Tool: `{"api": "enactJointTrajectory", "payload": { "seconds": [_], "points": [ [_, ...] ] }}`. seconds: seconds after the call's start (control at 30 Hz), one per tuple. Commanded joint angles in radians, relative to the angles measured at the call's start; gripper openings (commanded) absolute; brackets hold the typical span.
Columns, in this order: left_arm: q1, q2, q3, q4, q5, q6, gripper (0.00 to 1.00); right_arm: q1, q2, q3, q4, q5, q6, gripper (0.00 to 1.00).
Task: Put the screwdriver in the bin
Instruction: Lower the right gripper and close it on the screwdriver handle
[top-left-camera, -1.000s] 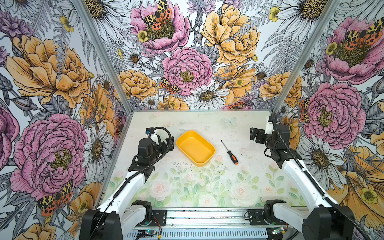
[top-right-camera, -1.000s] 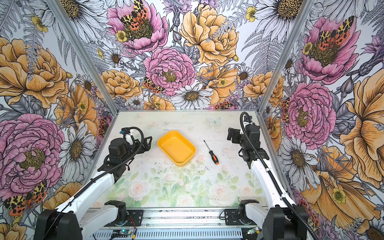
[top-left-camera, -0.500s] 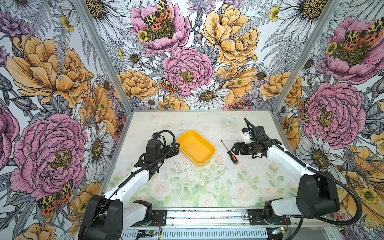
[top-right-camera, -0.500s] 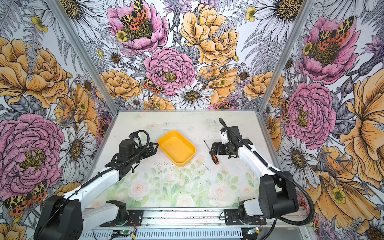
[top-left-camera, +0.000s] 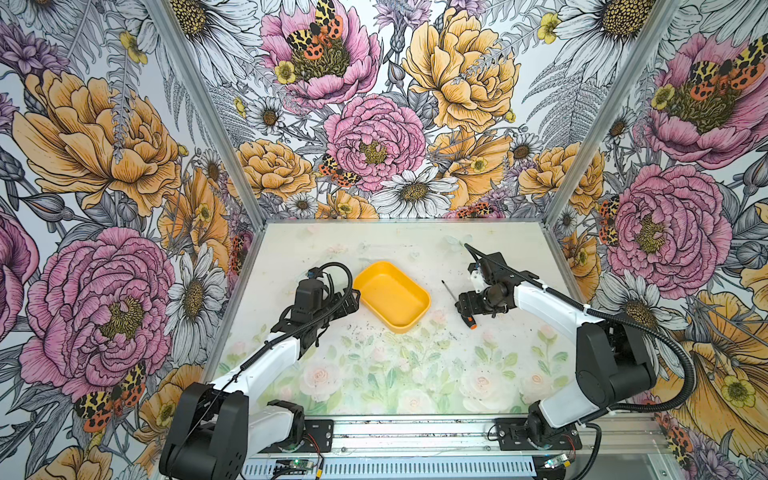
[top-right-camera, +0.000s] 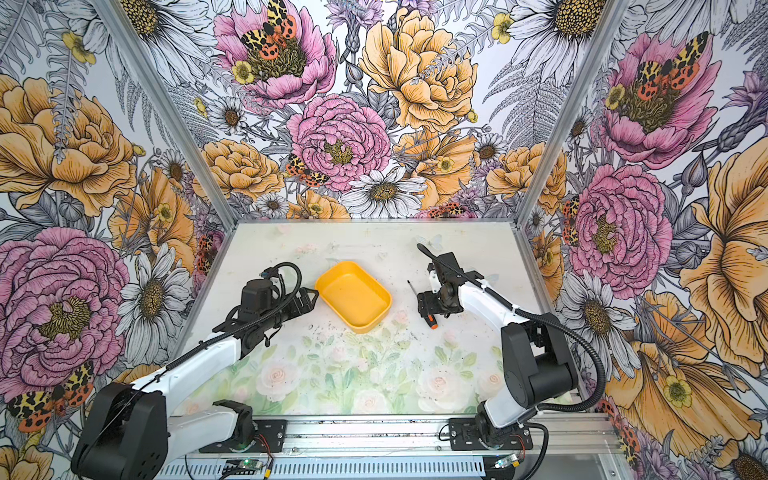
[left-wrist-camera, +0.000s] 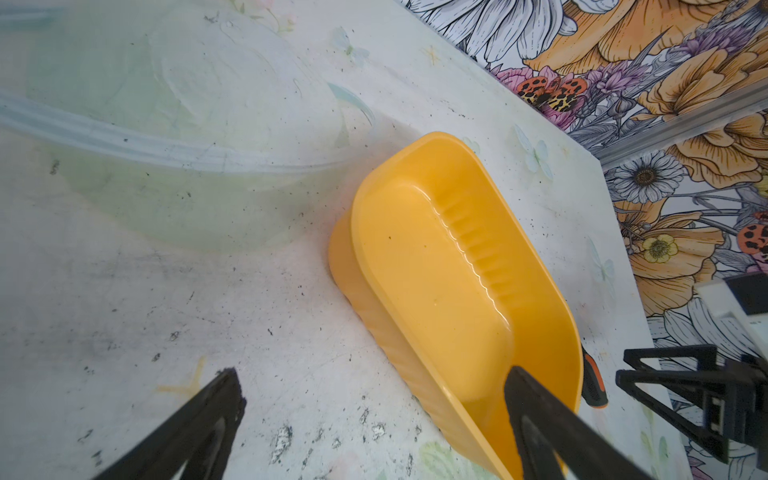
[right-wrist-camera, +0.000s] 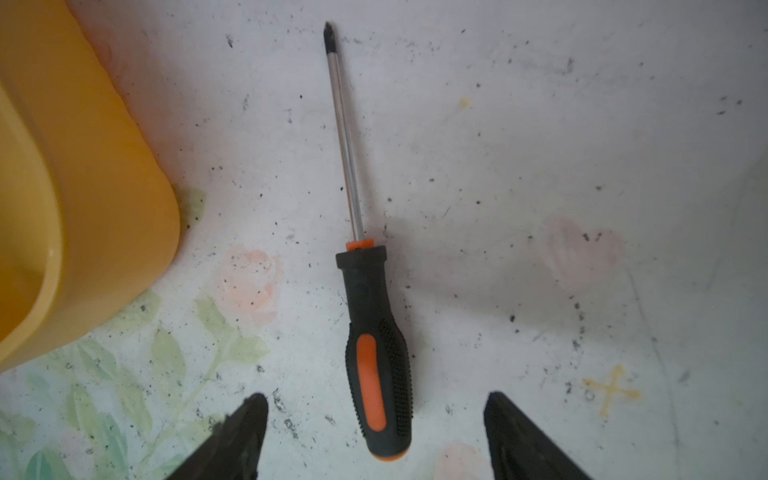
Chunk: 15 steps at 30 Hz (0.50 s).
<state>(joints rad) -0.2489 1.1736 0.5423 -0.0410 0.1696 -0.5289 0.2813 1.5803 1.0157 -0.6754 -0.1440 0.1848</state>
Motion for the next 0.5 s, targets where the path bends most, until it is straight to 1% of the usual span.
{"api": "enactJointTrajectory", "payload": {
  "seconds": [0.0,0.13,0.27,0.47],
  "points": [
    [-0.008,0.0,0.018,-0.006,0.017,-0.003,0.99,0.009,0.022,0.03,-0.019,0.031,-0.016,0.79],
    [-0.007,0.001,0.018,-0.009,0.016,-0.004,0.99,0.012,0.045,0.036,-0.018,0.029,-0.019,0.76],
    [-0.007,0.004,0.018,-0.01,0.016,-0.005,0.99,0.02,0.075,0.043,-0.017,0.03,-0.02,0.69],
    [-0.01,0.018,0.025,-0.01,0.028,-0.006,0.99,0.034,0.103,0.049,-0.017,0.047,-0.023,0.65]
  ]
}}
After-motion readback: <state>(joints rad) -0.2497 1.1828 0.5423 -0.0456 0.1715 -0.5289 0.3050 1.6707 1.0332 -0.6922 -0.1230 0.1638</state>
